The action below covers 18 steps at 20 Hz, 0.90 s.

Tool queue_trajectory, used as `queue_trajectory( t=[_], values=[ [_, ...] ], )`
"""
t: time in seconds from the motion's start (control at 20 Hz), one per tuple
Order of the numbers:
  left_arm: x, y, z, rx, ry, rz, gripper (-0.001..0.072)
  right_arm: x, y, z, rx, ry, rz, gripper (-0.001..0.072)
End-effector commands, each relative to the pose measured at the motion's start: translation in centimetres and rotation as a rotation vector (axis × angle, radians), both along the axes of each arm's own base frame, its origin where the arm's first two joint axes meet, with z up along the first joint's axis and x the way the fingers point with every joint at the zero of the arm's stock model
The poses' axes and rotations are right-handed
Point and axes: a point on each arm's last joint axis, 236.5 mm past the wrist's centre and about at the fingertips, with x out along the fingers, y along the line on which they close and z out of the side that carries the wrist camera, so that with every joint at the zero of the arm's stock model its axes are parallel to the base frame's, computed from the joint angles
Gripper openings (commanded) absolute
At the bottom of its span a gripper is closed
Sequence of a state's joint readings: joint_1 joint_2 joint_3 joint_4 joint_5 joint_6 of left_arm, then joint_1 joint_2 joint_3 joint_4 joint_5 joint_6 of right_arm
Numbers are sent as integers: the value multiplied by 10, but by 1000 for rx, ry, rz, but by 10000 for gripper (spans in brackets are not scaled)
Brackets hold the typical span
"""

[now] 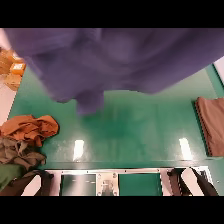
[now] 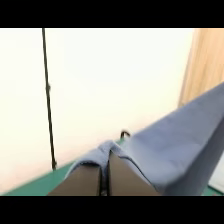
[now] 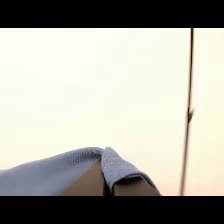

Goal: Fold the shirts.

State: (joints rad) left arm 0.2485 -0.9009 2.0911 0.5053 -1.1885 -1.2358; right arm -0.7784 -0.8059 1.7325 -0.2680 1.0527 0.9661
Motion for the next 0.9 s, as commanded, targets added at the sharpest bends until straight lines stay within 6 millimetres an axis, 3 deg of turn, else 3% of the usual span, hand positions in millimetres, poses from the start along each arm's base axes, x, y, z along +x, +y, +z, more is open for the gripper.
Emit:
queue_trajectory(
  t=[0.0, 0.15, 0.3, 0.35, 0.5, 0.65, 0.85],
  values=[
    [-43, -1, 32, -10, -96, 59, 22, -53, 23, 56, -122, -185, -143, 15],
    [-4, 14, 2, -24, 38, 99, 22, -34, 9, 33, -86, -91, -146, 15],
    [50, 26, -53, -34, 233, 93, 22, 16, -8, -33, 32, 97, -45, 15],
    [72, 31, -79, -31, 318, 93, 22, 36, -13, -64, 85, 170, -9, 15],
    [145, 50, -168, -43, 554, 87, 22, 109, -23, -187, 219, 421, 70, 15],
    [220, 64, -289, -62, 803, 76, 22, 179, -35, -316, 330, 638, 38, 15],
    [302, 52, -460, -79, 1065, 75, 22, 245, -56, -466, 455, 884, -36, 15]
  ],
)
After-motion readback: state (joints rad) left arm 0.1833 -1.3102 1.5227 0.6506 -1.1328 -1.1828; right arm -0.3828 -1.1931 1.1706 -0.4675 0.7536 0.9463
